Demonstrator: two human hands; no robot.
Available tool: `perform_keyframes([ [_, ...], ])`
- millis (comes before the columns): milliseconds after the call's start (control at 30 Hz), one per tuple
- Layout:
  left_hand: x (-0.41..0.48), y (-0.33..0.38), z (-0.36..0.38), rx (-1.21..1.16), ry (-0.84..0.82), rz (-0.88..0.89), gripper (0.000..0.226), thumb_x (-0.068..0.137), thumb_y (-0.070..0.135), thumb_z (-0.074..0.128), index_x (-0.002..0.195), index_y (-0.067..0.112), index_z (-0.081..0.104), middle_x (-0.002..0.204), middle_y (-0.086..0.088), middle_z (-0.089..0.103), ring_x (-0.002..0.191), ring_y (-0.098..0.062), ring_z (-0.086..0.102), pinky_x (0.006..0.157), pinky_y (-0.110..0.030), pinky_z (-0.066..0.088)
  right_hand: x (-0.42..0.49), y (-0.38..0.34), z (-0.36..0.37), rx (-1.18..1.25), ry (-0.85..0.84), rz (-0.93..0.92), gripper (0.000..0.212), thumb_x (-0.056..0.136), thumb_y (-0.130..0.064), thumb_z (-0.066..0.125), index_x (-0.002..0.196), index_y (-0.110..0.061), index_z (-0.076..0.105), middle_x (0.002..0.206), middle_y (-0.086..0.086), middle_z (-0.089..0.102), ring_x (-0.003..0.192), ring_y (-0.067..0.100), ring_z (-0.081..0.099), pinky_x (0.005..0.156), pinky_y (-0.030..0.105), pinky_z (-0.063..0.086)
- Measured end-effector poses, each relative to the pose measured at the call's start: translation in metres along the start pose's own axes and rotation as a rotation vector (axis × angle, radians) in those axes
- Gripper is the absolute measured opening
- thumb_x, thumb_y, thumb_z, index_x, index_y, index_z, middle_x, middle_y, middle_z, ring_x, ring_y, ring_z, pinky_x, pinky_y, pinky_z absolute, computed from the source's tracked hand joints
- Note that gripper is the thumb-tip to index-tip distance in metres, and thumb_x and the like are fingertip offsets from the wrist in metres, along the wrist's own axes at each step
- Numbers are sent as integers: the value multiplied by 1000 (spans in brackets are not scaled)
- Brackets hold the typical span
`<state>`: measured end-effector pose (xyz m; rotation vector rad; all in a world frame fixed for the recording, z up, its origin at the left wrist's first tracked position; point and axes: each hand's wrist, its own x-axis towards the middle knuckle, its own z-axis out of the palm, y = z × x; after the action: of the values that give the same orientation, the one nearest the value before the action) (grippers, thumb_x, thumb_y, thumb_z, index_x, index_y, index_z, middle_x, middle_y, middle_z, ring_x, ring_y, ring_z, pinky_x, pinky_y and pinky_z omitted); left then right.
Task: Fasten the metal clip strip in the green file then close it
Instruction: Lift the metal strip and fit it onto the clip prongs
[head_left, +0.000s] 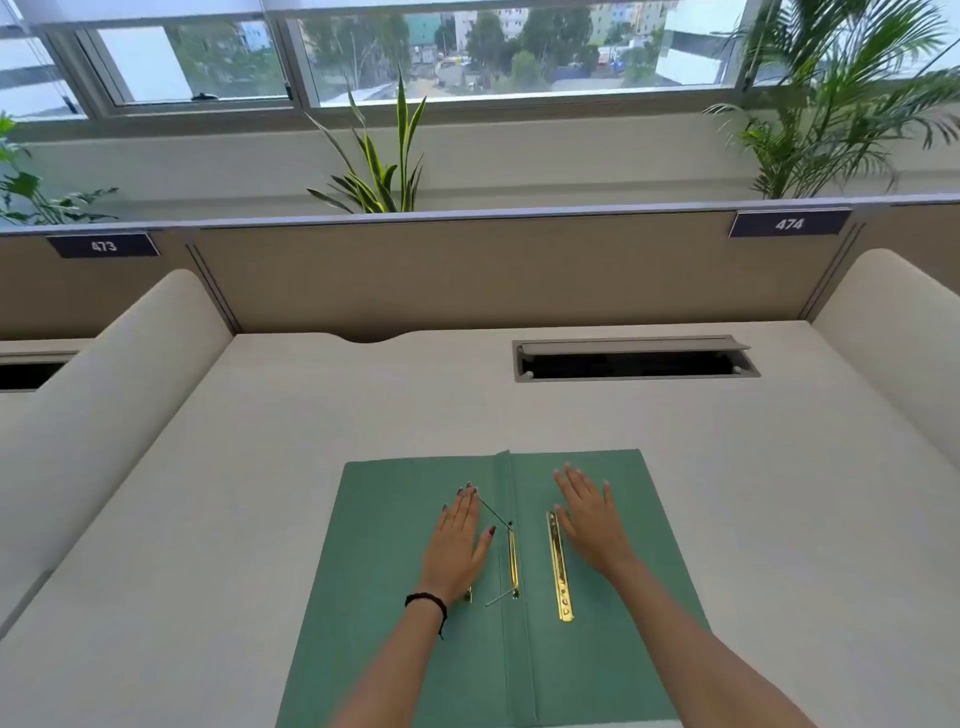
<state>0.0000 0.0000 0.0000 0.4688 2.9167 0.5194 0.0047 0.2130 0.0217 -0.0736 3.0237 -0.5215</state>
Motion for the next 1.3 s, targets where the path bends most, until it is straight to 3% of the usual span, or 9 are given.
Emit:
perform_keyframes([
  [133,-1,7,7,-38,-52,-25,73,92,57,16,148,13,-1,159,-3,-3,147,-13,-5,117,-27,-7,-8,2,17,26,-37,34,83,71,-53,-8,145,-20,10,156,3,13,144,18,11,117,45,5],
  [333,8,7,25,-42,-65,1,99,67,76,-9,147,19,-9,158,-1,-12,144,-13,-15,115,-28,-15,-14,11,40,92,-58,45,92,71,-74,-7,145,-22,7,156,-1,8,144,14,2,116,41,-4],
  [467,12,6,32,-18,-60,-7,99,66,76,-10,146,18,-10,153,1,-20,138,-13,-25,102,-18,-32,-17,14,47,35,-37,28,81,78,-68,0,144,-21,4,156,-2,4,141,10,-7,113,31,-18],
  [600,15,6,34,3,-33,-1,91,67,77,-13,140,22,-17,151,1,-23,140,-13,-24,101,-19,-32,-13,15,46,9,-30,24,68,85,-55,13,144,-21,7,156,-2,8,139,9,-7,106,23,-26],
  [900,30,2,40,86,-54,-126,73,91,65,13,144,15,11,151,-4,21,141,-6,-25,112,-29,-7,5,24,48,10,8,10,71,85,-61,8,144,-22,11,153,-7,5,141,8,-1,111,28,-15],
  [1033,35,4,40,-1,-20,-36,82,81,74,1,143,20,-5,154,0,-4,136,0,-32,110,-23,-20,11,26,48,30,21,21,89,72,-67,-19,144,-24,10,148,-13,-2,138,4,-6,114,34,-8],
  [1133,35,5,38,2,1,-21,86,71,77,-10,139,25,-17,150,3,-22,141,-13,-23,105,-20,-29,15,25,45,30,-25,28,92,69,-64,-27,144,-25,8,147,-12,-5,139,6,-6,112,35,-9],
  [1200,35,6,37,9,-2,-27,87,69,77,-12,138,25,-19,150,3,-23,139,-17,-24,104,-20,-30,18,22,42,51,-72,32,83,76,-63,-19,144,-25,9,148,-12,-4,141,9,-4,112,39,-10],
  [1300,35,6,37,1,-7,-28,88,68,78,-13,138,26,-19,149,4,-24,139,-15,-24,104,-20,-29,22,17,34,146,-102,66,53,94,-38,22,144,-23,13,154,-6,7,144,14,8,116,42,-1],
])
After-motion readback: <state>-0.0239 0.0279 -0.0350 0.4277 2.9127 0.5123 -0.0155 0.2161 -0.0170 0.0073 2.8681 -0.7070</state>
